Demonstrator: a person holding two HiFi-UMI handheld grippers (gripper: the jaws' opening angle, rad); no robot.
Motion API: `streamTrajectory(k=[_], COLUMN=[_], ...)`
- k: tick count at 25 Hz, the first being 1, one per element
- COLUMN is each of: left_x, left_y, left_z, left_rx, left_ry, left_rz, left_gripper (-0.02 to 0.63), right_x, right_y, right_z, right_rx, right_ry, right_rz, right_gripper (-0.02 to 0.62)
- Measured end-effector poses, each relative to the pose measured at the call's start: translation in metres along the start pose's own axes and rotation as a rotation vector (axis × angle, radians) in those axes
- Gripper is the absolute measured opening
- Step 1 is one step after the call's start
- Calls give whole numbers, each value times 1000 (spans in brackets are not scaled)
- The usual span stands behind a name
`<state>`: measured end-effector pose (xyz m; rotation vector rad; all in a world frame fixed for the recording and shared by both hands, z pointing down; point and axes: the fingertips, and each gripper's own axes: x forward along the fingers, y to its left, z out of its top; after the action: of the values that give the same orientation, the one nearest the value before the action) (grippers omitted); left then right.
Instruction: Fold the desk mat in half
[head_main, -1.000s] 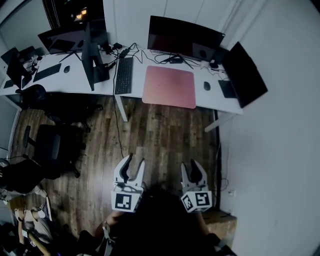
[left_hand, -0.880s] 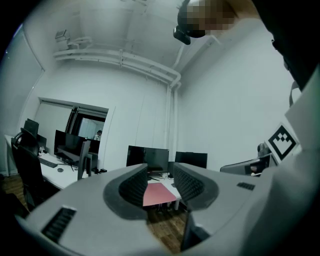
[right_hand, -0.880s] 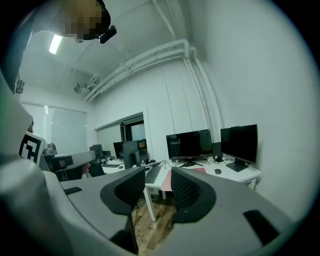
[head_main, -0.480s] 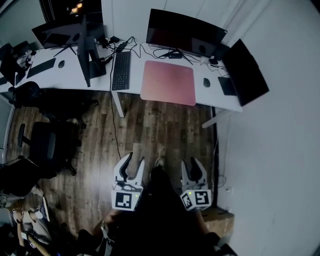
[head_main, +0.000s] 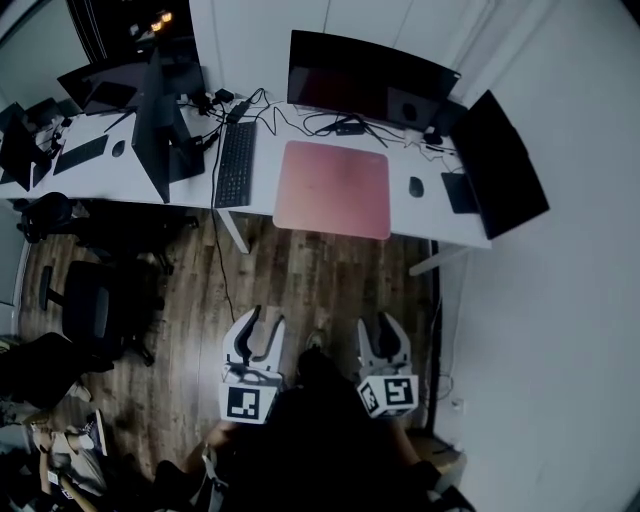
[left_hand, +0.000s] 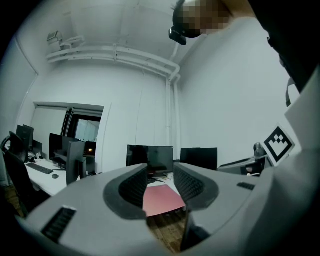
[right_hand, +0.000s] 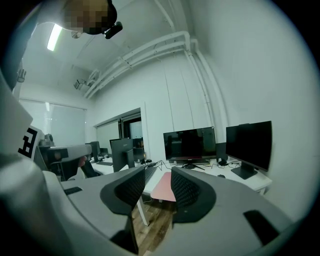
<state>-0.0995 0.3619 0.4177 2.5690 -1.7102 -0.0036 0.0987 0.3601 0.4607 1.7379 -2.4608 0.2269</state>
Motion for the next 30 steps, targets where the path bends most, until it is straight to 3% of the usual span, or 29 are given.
streamTrajectory(k=[5, 9, 13, 16, 20, 30], left_x=[65, 105, 133, 152, 170, 244], left_y=[-6, 1, 6, 1, 7, 22], left_z=[3, 10, 8, 1, -31, -124], left_rx=[28, 74, 156, 304, 235, 413], left_ry=[25, 34, 34, 45, 125, 296], left_rz=[22, 61, 98, 60, 90, 42], left_gripper=[153, 153, 153, 154, 161, 187], right_x=[51, 79, 102, 119, 145, 216], right_y=[-45, -69, -96, -112, -125, -147], right_z=[11, 10, 0, -15, -31, -96], right_rx=[-20, -1, -28, -64, -79, -251], right_ry=[9, 73, 96, 150, 188, 342], right_rz=[42, 86, 96, 104, 107, 93], right_gripper=[141, 141, 141, 141, 141, 150])
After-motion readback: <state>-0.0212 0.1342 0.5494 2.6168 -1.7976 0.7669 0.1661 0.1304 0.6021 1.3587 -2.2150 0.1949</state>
